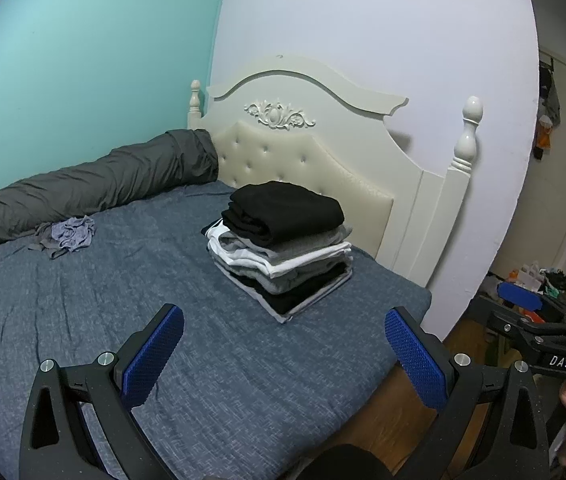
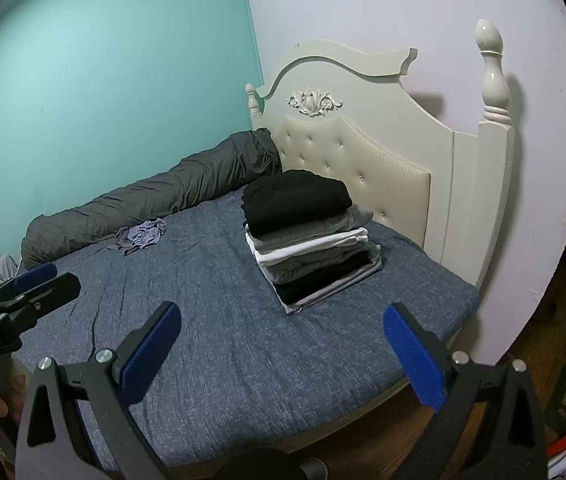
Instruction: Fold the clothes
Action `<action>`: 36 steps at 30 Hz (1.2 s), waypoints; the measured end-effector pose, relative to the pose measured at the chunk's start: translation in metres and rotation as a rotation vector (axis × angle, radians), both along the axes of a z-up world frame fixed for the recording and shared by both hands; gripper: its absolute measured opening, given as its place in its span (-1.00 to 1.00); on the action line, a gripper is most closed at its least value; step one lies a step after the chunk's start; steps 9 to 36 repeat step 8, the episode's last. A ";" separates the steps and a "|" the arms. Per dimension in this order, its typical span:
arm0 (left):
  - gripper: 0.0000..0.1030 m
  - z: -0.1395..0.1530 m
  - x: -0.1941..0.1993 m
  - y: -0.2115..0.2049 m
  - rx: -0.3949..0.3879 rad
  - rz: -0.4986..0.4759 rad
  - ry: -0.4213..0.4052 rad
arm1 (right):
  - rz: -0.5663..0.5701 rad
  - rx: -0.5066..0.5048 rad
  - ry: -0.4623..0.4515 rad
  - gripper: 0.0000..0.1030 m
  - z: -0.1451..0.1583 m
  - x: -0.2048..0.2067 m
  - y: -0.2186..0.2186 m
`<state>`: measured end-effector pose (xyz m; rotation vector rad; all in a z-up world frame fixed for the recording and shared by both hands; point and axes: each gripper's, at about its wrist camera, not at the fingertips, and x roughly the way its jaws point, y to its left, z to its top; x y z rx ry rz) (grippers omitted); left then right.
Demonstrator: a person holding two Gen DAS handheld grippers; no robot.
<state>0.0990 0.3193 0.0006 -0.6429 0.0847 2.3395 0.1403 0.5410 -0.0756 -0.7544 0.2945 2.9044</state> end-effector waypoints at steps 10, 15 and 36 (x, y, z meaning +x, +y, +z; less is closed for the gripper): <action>0.99 -0.002 0.001 0.000 0.004 -0.006 -0.008 | 0.003 -0.004 -0.001 0.97 0.000 -0.001 0.000; 0.99 -0.002 0.001 0.000 0.004 -0.006 -0.008 | 0.003 -0.004 -0.001 0.97 0.000 -0.001 0.000; 0.99 -0.002 0.001 0.000 0.004 -0.006 -0.008 | 0.003 -0.004 -0.001 0.97 0.000 -0.001 0.000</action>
